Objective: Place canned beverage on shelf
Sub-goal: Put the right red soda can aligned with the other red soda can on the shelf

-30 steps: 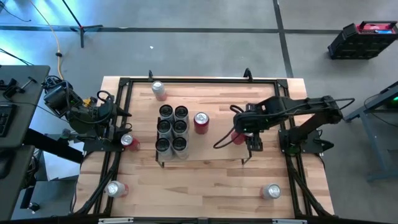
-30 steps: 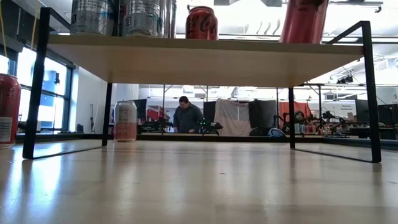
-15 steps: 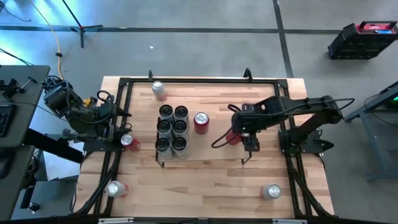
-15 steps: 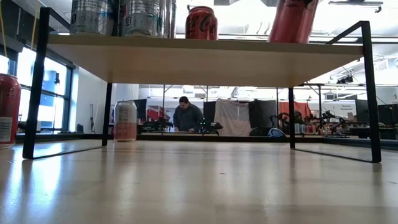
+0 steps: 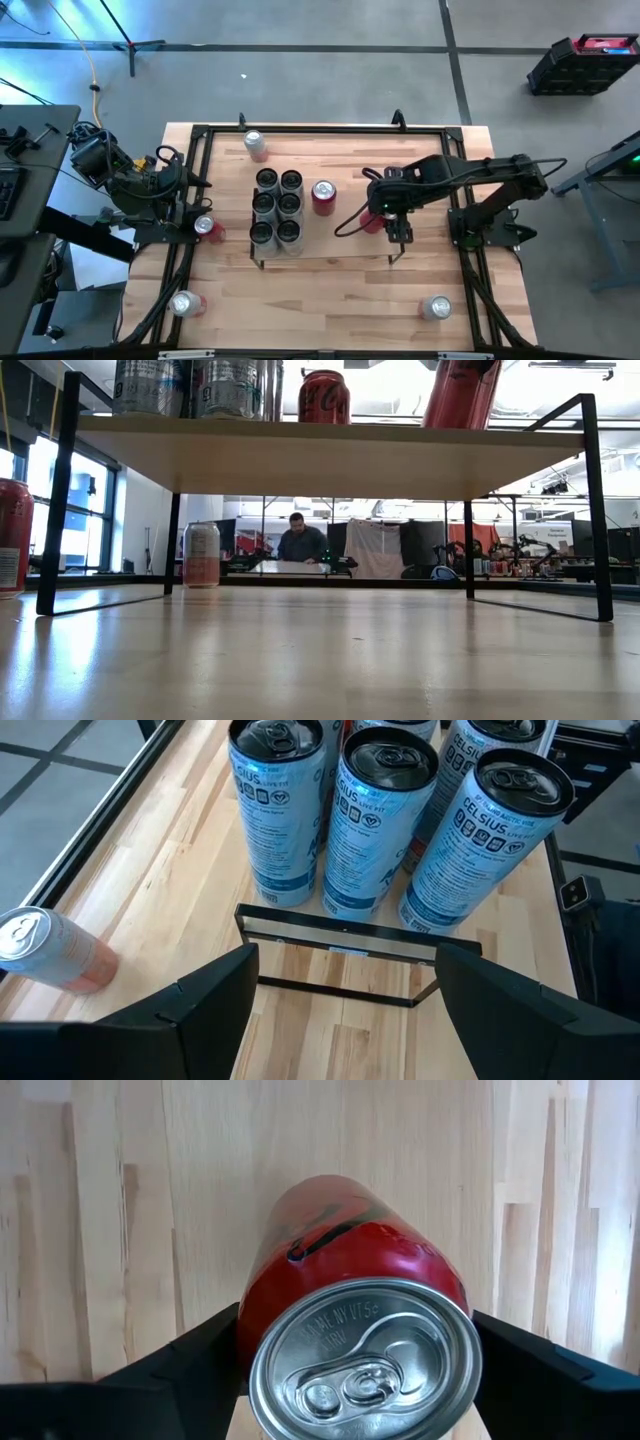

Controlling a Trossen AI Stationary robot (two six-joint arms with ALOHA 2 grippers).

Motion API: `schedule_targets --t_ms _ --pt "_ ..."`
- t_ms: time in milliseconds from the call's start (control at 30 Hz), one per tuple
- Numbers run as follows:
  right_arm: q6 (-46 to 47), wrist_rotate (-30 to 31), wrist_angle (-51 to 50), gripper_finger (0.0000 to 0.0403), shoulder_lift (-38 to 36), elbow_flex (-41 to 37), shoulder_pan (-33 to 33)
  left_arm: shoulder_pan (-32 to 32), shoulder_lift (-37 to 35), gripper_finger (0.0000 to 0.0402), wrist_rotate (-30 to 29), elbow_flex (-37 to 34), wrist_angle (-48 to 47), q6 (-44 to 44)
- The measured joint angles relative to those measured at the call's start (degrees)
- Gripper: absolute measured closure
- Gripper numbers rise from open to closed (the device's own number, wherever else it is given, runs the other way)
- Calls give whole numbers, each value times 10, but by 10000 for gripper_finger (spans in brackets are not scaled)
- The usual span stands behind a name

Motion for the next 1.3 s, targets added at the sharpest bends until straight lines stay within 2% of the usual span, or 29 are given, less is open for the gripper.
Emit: schedule_targets --t_ms 200,867,1100,1300 --pt "0 -1 3 77 0 0 0 0 0 108 0 0 0 0" --pt "-15 -10 8 75 -2 20 0 0 0 108 0 0 0 0" --pt "-3 -5 -48 75 -5 51 0 0 0 108 0 0 0 0" --pt "28 5 -64 75 -47 26 0 0 0 108 0 0 0 0"
